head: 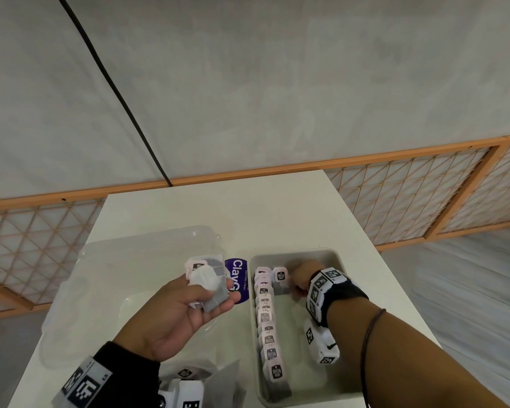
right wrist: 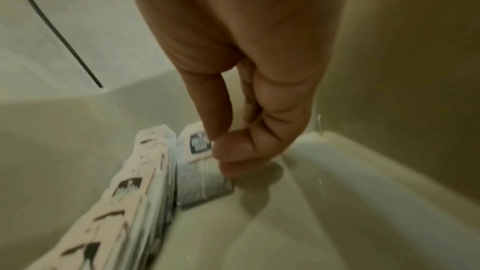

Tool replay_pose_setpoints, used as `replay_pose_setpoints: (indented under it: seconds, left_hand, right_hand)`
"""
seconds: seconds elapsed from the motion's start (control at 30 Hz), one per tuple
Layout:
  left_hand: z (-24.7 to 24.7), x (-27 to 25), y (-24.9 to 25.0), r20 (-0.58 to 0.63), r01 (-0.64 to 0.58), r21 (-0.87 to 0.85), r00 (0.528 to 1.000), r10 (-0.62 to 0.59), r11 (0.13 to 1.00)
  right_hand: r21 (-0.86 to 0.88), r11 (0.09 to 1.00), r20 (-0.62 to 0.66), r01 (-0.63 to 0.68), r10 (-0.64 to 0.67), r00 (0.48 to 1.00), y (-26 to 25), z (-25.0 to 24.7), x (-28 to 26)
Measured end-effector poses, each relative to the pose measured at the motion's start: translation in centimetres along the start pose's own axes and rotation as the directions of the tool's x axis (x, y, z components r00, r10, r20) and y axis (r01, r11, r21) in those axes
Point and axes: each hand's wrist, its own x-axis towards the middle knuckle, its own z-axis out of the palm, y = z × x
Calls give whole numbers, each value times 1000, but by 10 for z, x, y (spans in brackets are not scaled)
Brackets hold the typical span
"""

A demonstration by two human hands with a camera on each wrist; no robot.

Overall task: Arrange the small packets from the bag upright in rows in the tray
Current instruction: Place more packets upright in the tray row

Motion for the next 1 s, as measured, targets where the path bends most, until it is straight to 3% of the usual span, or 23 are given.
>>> replay_pose_setpoints:
  seconds: [0.03, 0.1, 0.17, 0.2, 0.27, 0.33, 0.43, 0.57, 0.83, 0.9, 1.0]
  left_hand:
    - [0, 0, -1, 13, -6, -1, 1000, 6, 1000]
    - [2, 0, -3, 21, -29, 4, 999, 29, 1000]
    - [4, 0, -4, 15, -56, 27, 998, 55, 998]
    - [6, 0, -5, 16, -69, 45, 998, 69, 997]
    - [9, 1, -6, 26, -104, 93, 994, 102, 990]
    - [13, 3, -7, 17, -146, 166, 989, 145, 975]
    - [17, 6, -9, -42, -200, 274, 975, 219, 941]
    - [17, 9, -12, -113, -258, 332, 944, 310, 907]
    - [23, 5, -8, -118, -320, 175, 932, 342, 931]
    - [21, 7, -9, -186, -328, 176, 915, 358, 928]
    - [19, 8, -10, -227, -336, 171, 901, 369, 926]
  right_hand:
    - [-26, 999, -10, -23, 23, 1000, -1, -1, 0]
    - [146, 985, 7, -96, 96, 995, -8, -11, -10]
    - [296, 955, -6, 33, -33, 999, -20, -23, -36]
    - [473, 874, -35, 115, -111, 993, -28, -30, -50]
    - [764, 609, -42, 214, -284, 958, -37, -39, -75]
    - [837, 475, -54, 271, -423, 905, -48, -45, -99]
    - [810, 469, -98, 352, -484, 870, -60, -45, -116]
    - [788, 474, -190, 394, -420, 887, -67, -39, -122]
    - [716, 452, -397, 532, -364, 843, -71, -44, -134]
    - [621, 523, -510, 584, -295, 808, -74, -44, -136]
    - [366, 668, -653, 648, -312, 690, -80, -39, -140]
